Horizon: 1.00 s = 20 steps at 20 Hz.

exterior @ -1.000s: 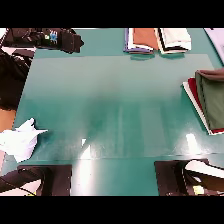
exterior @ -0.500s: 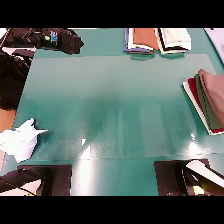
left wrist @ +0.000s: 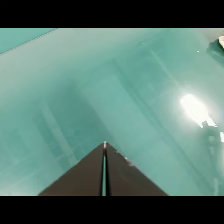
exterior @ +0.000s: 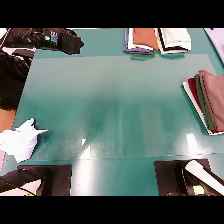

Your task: Fold the shirts.

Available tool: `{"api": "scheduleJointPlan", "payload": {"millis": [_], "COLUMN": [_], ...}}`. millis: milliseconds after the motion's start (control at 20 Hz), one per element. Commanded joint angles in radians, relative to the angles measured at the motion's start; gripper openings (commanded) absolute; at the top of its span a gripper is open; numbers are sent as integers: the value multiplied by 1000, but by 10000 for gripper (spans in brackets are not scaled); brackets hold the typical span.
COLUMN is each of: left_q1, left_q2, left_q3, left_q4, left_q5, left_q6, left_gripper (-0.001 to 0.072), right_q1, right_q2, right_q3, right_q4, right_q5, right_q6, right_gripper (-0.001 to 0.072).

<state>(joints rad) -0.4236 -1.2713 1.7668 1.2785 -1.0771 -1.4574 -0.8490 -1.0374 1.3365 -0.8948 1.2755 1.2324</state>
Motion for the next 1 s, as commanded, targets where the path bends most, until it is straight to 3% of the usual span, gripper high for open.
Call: {"api": "scheduleJointPlan", "payload": {"millis": [0,50,200,250,300,400,450,950], "left_q1": [0,0,0,0,-1,-1,0,0], "left_q2": [0,0,0,0,0,0,0,0], "left_q3": [0,0,0,0,0,0,0,0], "left_q4": [2,2,2,1,0,0,1,0], "left_q5": [-1,-1,-2,0,1,5,13,120], "left_q6": [0,0,0,0,0,0,0,0], "left_gripper": [32,32,32,32,32,32,32,32], "right_q1": [297,389,656,723,787,887,926,1001], "right_q2": [-2,-4,-4,-3,-4,-4,-4,-4], "right_q3": [13,13,13,13,13,14,13,13], "right_q4": [118,89,-92,-143,-184,-239,-254,-257], "right_q5": [9,5,-44,-53,-53,-53,-53,-41], "right_q6": [1,0,-11,-11,-11,-10,-10,-10], "right_gripper": [589,588,423,422,370,60,19,19]}}
